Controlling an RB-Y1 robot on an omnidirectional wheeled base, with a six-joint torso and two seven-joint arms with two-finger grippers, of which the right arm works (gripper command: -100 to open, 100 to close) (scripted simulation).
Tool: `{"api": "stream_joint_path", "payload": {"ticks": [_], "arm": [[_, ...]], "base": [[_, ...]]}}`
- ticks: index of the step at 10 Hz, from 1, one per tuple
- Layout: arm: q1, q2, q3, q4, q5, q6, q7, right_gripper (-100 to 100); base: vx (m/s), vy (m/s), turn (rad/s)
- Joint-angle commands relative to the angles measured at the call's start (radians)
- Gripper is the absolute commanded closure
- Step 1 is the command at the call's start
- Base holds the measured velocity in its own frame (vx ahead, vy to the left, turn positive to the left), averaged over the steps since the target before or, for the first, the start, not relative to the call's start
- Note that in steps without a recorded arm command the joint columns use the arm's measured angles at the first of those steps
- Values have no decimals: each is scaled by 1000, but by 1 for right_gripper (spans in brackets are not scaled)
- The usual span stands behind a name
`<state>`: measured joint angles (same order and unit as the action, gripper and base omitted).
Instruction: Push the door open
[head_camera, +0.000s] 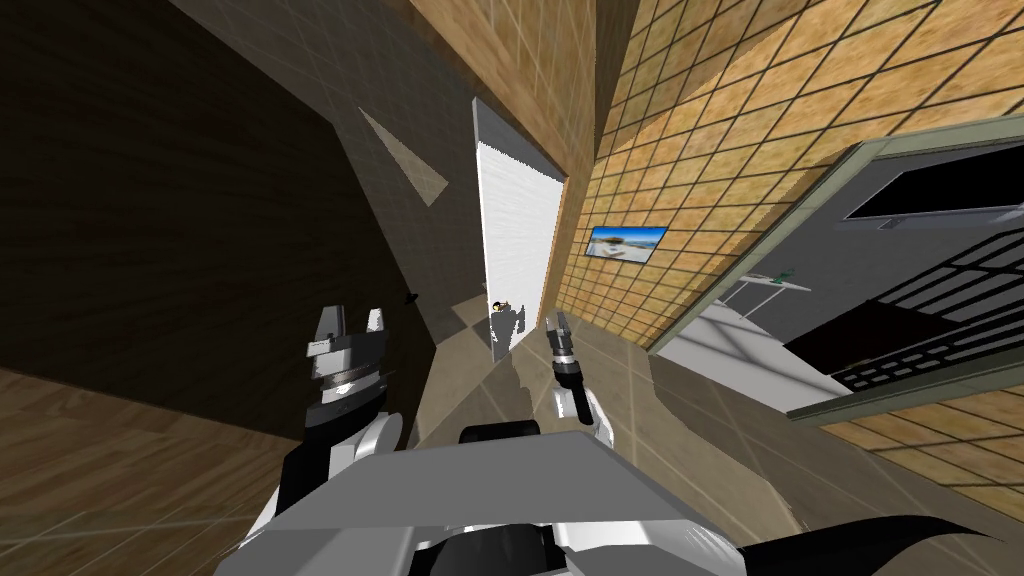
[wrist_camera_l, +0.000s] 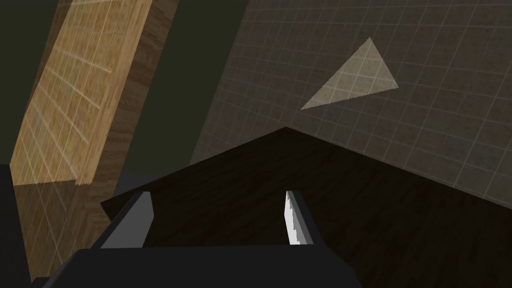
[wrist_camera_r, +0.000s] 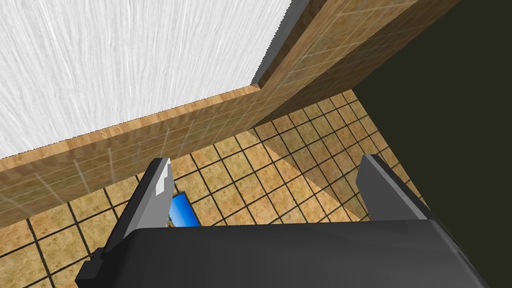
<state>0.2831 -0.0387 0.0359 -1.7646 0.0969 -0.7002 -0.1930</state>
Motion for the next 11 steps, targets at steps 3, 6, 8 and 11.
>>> {"api": "stream_joint_path", "payload": {"ticks": [3, 6, 8, 11], "arm": [[-45, -3, 18, 98, 15, -16, -3, -100], [-65, -5, 26, 155, 22, -22, -5, -100], [-86, -8, 33, 204, 29, -29, -8, -100], [-128, -11, 49, 285, 42, -42, -13, -100]], "base": [[48, -39, 49], [45, -40, 38], [44, -41, 48], [46, -40, 47]]}}
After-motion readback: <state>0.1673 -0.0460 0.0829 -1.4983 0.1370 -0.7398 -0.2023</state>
